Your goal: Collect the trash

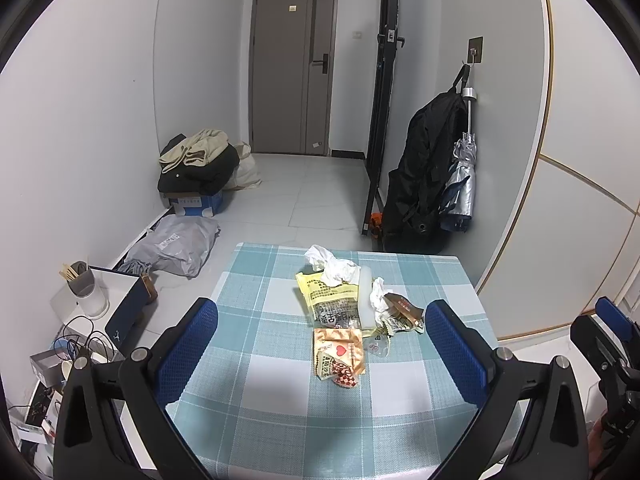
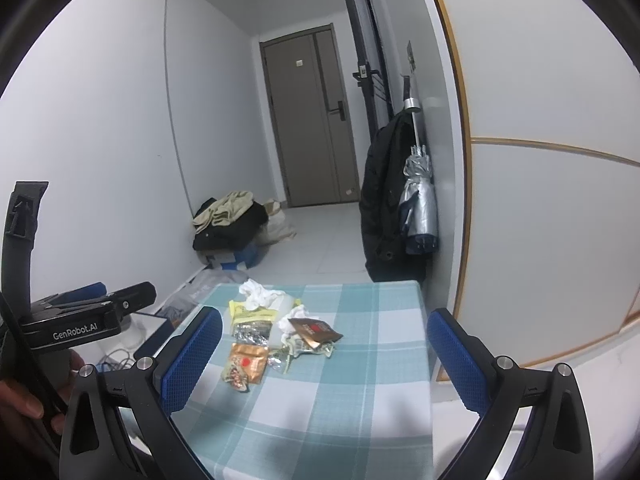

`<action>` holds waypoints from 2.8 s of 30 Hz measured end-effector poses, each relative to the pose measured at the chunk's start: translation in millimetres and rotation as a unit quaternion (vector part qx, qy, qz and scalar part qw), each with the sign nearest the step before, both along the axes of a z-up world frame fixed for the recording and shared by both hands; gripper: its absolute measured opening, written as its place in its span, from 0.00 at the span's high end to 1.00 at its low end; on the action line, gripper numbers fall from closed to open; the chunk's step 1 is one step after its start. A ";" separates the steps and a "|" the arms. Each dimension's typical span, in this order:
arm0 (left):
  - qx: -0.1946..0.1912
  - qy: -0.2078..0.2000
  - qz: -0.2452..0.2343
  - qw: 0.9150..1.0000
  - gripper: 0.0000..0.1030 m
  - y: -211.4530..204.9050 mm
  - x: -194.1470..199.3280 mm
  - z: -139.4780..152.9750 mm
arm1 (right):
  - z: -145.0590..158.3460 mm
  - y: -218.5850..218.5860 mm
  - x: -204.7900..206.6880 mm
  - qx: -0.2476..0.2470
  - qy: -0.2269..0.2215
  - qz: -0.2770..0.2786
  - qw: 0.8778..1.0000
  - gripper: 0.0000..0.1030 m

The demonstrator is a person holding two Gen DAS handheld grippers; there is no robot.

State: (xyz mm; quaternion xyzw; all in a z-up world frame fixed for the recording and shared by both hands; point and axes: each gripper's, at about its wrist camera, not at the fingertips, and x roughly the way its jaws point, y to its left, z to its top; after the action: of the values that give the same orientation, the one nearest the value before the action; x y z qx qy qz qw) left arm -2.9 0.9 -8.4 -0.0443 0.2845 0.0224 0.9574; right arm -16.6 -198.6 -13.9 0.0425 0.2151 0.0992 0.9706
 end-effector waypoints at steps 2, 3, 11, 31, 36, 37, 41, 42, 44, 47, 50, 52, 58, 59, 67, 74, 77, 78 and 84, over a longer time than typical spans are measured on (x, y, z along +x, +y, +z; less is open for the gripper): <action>0.000 0.001 0.000 1.000 0.01 -0.2 0.0 0.0 | 0.2 -0.2 0.0 0.000 0.000 0.000 1.000 0.00; 0.000 0.000 0.000 1.000 0.01 -0.5 0.2 0.0 | 0.1 -0.2 -0.1 0.000 0.000 0.000 1.000 0.00; -0.002 0.006 -0.001 1.000 0.01 -0.4 2.1 -2.1 | 1.3 -2.6 -0.6 0.002 0.000 -0.003 1.000 0.00; -0.028 0.072 -0.052 0.996 0.01 4.8 30.4 -28.1 | -7.5 -9.5 18.4 0.014 0.033 -0.002 0.999 0.00; -0.067 0.132 -0.073 0.986 0.01 17.8 56.9 -47.7 | -16.3 -19.1 36.2 0.032 0.065 -0.006 0.997 0.00; -0.072 0.145 -0.077 0.984 0.01 19.7 61.6 -52.1 | -18.4 -22.3 40.9 0.037 0.073 -0.008 0.997 0.00; -0.087 0.207 -0.100 0.969 0.01 17.5 80.5 -74.5 | -25.9 -30.7 55.1 0.052 0.101 -0.009 0.994 0.00; -0.087 0.221 -0.105 0.966 0.01 14.7 83.8 -80.4 | -28.1 -32.3 59.1 0.056 0.109 -0.009 0.992 0.00; -0.084 0.243 -0.116 0.960 0.01 9.9 89.6 -87.5 | -32.6 -35.8 66.7 0.064 0.126 -0.006 0.990 0.00; -0.059 0.262 -0.129 0.955 0.01 -2.0 101.5 -98.2 | -36.9 -40.7 73.0 0.072 0.141 -0.005 0.987 0.00; -0.039 0.275 -0.135 0.951 0.01 -8.5 109.0 -104.9 | -40.2 -45.5 75.8 0.074 0.148 -0.007 0.986 0.00; -0.033 0.290 -0.133 0.947 0.01 -8.7 112.7 -110.4 | -42.4 -49.7 77.4 0.078 0.154 -0.009 0.985 0.00; -0.029 0.317 -0.111 0.941 0.01 1.4 122.2 -126.7 | -45.1 -54.3 78.9 0.092 0.167 -0.011 0.982 0.00; -0.028 0.317 -0.108 0.942 0.01 1.4 123.4 -127.0 | -44.9 -54.0 78.4 0.093 0.167 -0.010 0.981 0.00; -0.012 0.337 -0.086 0.937 0.03 -2.4 138.6 -139.0 | -43.0 -49.6 75.9 0.082 0.163 -0.005 0.983 0.00; 0.041 0.327 -0.088 0.940 0.10 -16.6 134.5 -138.7 | -42.7 -49.8 76.5 0.081 0.162 -0.006 0.983 0.00; 0.042 0.323 -0.091 0.941 0.14 -14.4 129.9 -136.6 | -42.6 -50.6 76.1 0.082 0.164 -0.008 0.983 0.00; 0.042 0.321 -0.092 0.942 0.17 -13.0 127.4 -135.0 | -42.6 -50.6 75.8 0.082 0.165 -0.009 0.983 0.00; 0.045 0.307 -0.100 0.945 0.20 -13.3 116.5 -134.3 | -42.4 -48.1 74.4 0.082 0.164 -0.011 0.983 0.00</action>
State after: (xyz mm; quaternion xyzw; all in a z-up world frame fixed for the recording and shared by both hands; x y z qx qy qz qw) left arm 113.6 -12.4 -142.7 0.0363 0.5660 -0.0485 0.8222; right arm 57.8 -246.7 -56.3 0.1398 0.3622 0.0979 0.9164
